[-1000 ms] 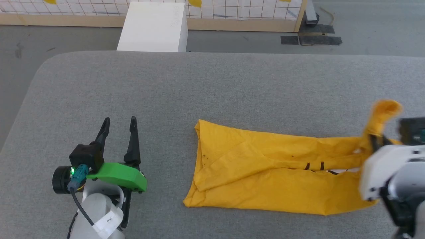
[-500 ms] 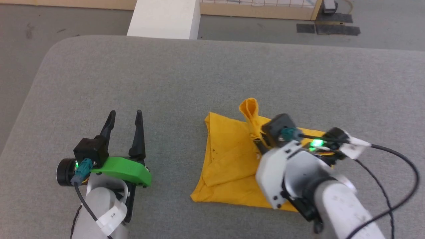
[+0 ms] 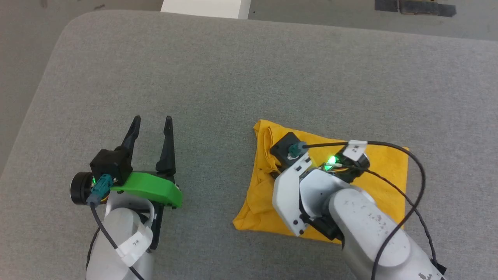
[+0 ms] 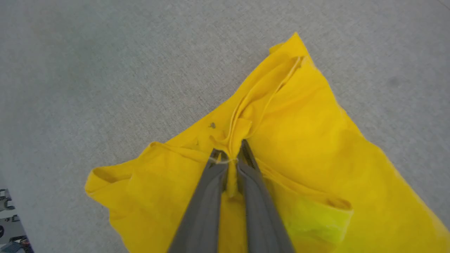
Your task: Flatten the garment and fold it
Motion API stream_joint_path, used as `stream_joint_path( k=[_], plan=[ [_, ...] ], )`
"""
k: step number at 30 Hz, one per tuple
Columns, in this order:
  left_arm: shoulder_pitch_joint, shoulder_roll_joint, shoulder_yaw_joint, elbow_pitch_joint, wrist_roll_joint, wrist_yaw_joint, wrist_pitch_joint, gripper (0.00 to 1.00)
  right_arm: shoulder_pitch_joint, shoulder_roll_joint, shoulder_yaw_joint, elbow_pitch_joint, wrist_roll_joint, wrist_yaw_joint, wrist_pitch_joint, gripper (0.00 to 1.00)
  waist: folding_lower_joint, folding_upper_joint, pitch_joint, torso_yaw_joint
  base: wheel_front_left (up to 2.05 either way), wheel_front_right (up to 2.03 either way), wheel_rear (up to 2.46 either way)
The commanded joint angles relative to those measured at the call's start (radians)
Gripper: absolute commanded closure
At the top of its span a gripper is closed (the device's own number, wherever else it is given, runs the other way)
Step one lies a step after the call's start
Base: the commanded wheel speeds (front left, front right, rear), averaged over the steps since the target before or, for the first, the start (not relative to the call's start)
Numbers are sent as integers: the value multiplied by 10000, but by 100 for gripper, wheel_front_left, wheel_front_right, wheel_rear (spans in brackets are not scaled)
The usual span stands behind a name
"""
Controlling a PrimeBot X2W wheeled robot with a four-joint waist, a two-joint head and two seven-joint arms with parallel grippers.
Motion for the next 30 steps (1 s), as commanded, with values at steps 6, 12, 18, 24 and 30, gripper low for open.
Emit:
stream_joint_path(
  k=[6,12,18,24,30],
  plan=[
    [-156,-50,-59,93,-44,58,-47,0,-376,23,649,738,1056,-15,57,0,0,0,-75,36,0,0,0],
    [61,-51,48,140,56,60,-47,0,-333,23,546,-286,2212,-15,-958,0,0,0,-408,-204,0,0,0],
    [292,-52,146,134,120,49,-47,0,259,23,-738,-2451,2855,-15,-2919,0,0,0,-797,-479,0,0,0],
    [513,-48,251,68,194,21,-47,0,1981,24,-3375,-4205,2737,-15,-4179,0,0,0,-1096,-750,0,0,0],
    [640,-46,299,-13,246,-11,-47,0,3579,24,-5977,-3962,2760,-15,-4561,0,0,0,-1298,-896,0,0,0]
  ],
)
